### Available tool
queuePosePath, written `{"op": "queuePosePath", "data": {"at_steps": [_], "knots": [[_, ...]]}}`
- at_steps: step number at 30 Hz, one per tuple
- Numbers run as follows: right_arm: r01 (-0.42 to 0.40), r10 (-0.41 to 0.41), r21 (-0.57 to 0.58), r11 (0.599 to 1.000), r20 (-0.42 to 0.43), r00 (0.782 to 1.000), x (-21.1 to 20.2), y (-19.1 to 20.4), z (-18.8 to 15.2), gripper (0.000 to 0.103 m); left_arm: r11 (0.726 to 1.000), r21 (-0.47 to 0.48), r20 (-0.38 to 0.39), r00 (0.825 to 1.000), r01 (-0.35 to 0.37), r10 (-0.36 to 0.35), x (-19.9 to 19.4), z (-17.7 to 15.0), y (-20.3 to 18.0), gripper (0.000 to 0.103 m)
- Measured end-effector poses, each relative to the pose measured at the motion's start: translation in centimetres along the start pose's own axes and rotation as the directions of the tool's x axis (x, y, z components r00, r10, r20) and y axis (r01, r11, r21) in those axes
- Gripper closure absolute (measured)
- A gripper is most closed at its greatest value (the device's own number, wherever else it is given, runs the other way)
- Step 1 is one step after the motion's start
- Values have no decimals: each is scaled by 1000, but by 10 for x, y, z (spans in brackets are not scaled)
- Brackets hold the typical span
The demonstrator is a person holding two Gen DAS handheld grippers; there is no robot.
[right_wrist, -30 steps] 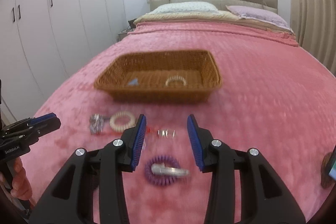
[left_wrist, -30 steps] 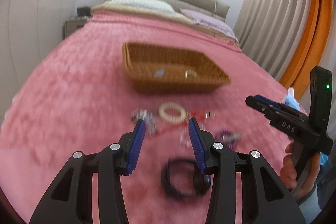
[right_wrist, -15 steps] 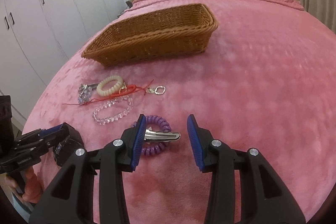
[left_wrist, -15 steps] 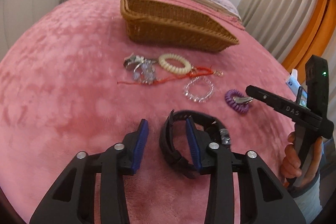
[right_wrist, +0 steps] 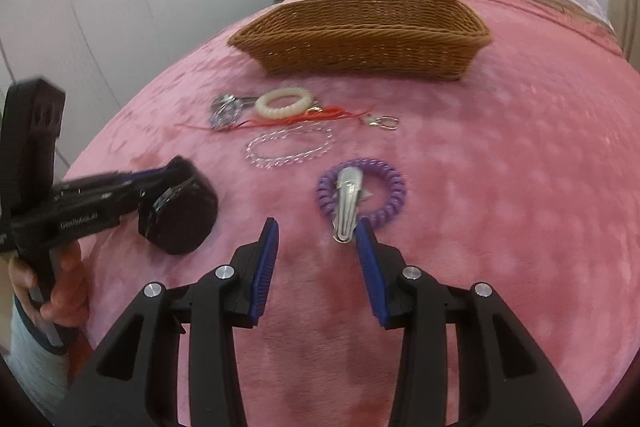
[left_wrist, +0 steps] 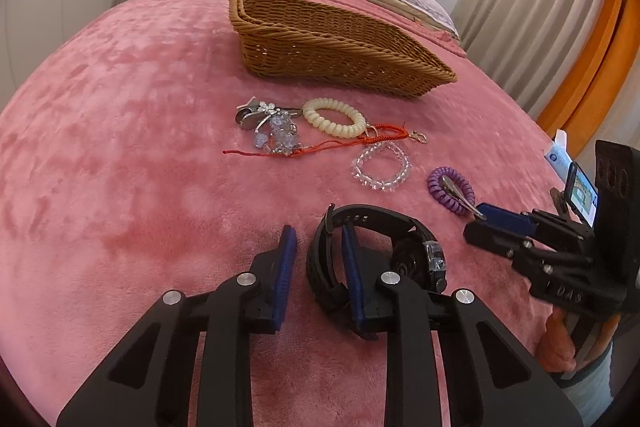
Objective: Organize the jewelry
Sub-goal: 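Grasp the black watch with left tool while right tool grasps the silver hair clip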
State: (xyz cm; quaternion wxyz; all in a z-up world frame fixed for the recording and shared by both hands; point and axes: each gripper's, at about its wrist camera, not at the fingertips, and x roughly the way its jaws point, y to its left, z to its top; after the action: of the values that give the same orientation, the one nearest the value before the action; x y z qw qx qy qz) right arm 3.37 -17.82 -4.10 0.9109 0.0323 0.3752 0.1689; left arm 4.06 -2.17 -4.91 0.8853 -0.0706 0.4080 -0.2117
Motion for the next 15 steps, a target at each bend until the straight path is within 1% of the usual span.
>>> {"op": "queuePosePath", "data": {"at_steps": [3, 4, 6, 8, 11, 13, 14, 15], "knots": [[34, -34, 11, 999, -9, 999, 5, 1, 1, 67, 1000, 5, -1, 1000, -1, 1, 0, -1, 0, 81], [39, -39, 24, 999, -14, 999, 7, -1, 2, 70, 1000, 6, -2, 1000, 0, 0, 0, -1, 0, 81], [34, -34, 60, 998, -14, 999, 7, -6, 4, 72, 1000, 7, -4, 1000, 5, -5, -1, 0, 0, 81], [25, -27, 101, 995, 15, 1000, 1, -13, 7, 72, 1000, 4, -4, 1000, 9, -9, -1, 0, 0, 81], [44, -49, 103, 994, 52, 997, -5, -14, 13, 72, 1000, -1, -3, 1000, 17, -17, -1, 0, 1, 81], [55, -59, 90, 994, 40, 997, -1, -14, 18, 73, 1000, 1, -2, 1000, 19, -19, 0, -1, 1, 81], [74, -77, 86, 993, 26, 997, 5, -14, 21, 76, 1000, 2, -2, 1000, 19, -19, 0, -1, 1, 81], [86, -86, 86, 993, 4, 996, 12, -15, 23, 82, 1000, 3, -1, 1000, 18, -18, 0, -1, 0, 81]]}}
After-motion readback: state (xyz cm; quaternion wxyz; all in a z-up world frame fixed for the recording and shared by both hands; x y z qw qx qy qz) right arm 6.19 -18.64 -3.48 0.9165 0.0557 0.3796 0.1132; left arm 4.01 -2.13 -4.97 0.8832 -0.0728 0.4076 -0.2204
